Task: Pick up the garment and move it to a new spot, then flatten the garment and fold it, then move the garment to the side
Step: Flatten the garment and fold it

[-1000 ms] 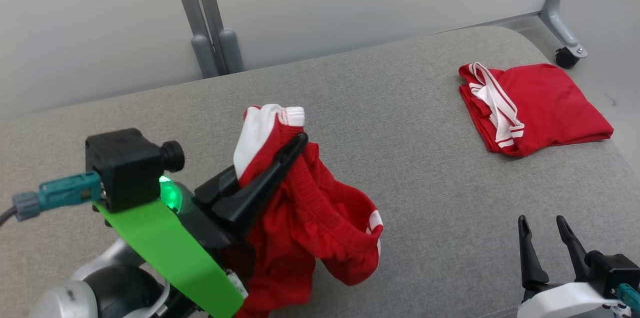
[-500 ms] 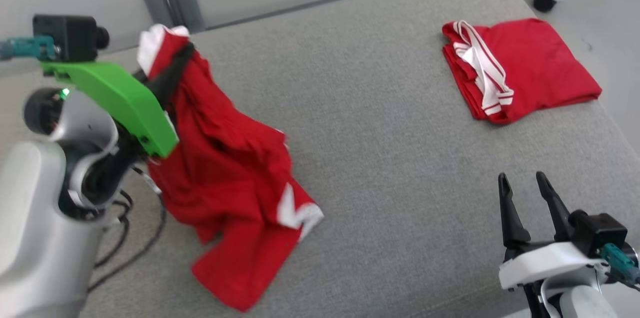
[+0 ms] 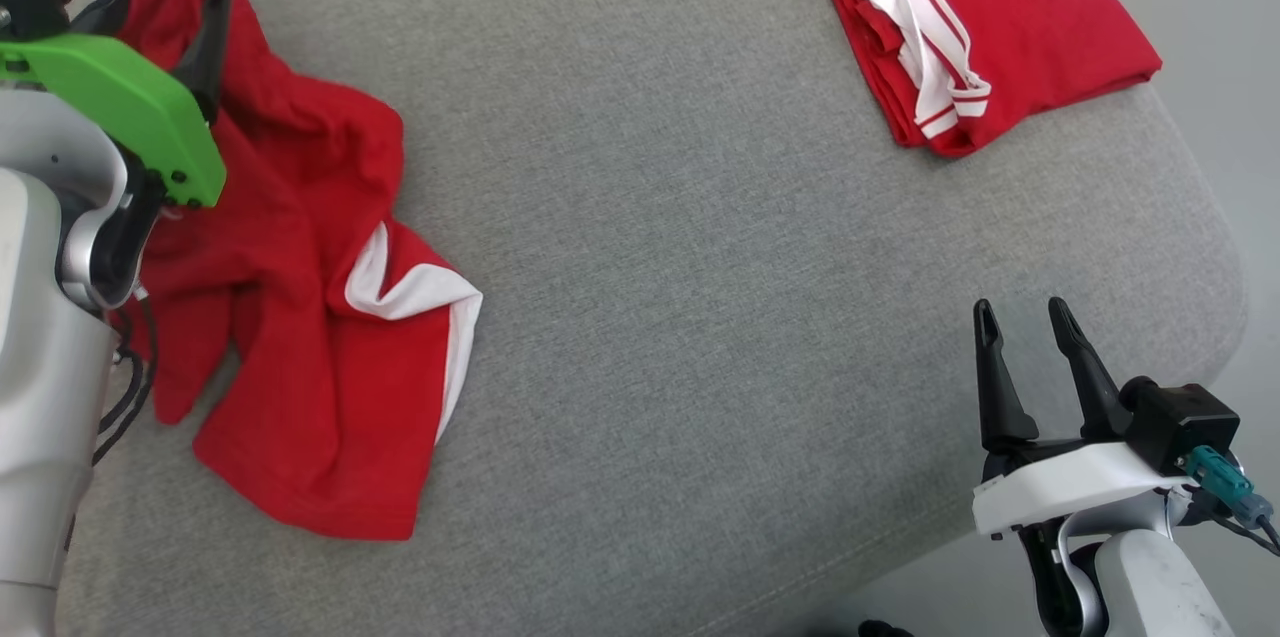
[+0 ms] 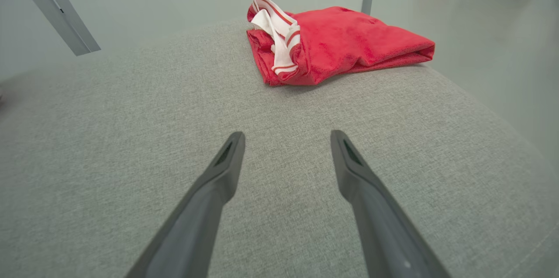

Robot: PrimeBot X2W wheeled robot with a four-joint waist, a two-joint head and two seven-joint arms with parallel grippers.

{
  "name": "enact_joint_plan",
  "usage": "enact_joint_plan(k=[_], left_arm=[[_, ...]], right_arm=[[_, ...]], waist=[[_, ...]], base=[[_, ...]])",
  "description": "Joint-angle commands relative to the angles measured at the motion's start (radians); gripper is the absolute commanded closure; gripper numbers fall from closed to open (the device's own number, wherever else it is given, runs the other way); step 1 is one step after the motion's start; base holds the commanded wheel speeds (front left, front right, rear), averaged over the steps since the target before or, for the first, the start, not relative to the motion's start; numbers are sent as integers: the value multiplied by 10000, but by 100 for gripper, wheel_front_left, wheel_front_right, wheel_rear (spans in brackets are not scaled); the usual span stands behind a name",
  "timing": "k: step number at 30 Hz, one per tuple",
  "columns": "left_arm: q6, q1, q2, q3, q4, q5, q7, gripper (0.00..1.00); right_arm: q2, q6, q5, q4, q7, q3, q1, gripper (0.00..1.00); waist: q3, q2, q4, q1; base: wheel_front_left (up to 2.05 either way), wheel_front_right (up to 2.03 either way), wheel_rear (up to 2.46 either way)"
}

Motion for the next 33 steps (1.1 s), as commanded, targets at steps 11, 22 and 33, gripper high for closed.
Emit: enact_joint_plan(k=[11,22,33], left_arm=[[642,841,-74,204,320,230,-1625,0],[2420,5517,-1601,-272,-3689,-359,-2040,0],[3222,7054,-2210,-779,-3432,-477,-1777,0]], right_arm=[[34,-4,-228,64,3,-280,343,0],[-110,-4,-404,-109,3,-593,1262,0],[-384,-2,-371,-260,3,-668,1348,0]], waist=[[-751,0,346,-1],[-1948,0,1134,-1],[-1583,0,1769,-1]], base=[[0,0,0],[0,0,0],[0,0,0]])
